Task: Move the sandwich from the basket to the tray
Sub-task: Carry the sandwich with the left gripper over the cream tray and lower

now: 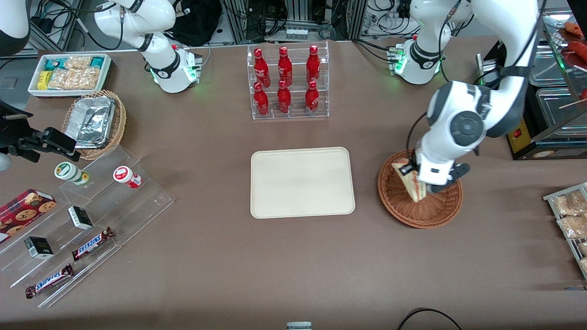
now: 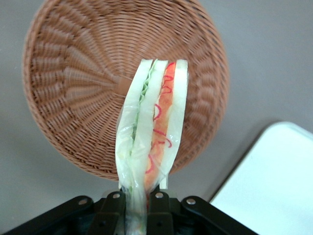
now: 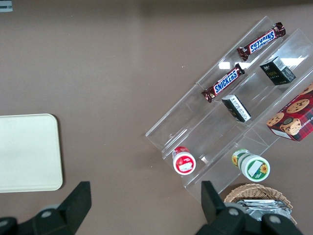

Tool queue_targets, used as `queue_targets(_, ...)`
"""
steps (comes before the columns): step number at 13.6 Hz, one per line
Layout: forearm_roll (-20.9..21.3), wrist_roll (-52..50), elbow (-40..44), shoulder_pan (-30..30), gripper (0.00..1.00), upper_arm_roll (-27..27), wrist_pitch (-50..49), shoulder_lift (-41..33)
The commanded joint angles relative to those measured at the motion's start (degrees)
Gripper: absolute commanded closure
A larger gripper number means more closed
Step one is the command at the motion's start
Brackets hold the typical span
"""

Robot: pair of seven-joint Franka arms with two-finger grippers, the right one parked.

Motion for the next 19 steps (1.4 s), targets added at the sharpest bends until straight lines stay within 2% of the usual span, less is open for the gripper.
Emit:
queue_targets(1,3.0,-0.5,4.9,0.0,0.90,-5.1,-1.4,3.8)
queue_targets(5,4.4,-1.0,9.7,-1.2,0.91,-11.2,-1.5,8.5)
queue_targets(10,10.7,-7.6,22.2,-10.9,0.91,-11.1,-5.3,19.2)
queue_targets(13,11.2,-9.0,29.2,-15.8,0.90,-10.8,-5.3,25.4)
queue_targets(16,14.2,-12.5,35.1,-18.9,0.90,-10.8,-5.9,30.7)
queue_targets(19,14.3,-16.7,40.5,-21.3,0.90,-10.7,-8.2,35.4)
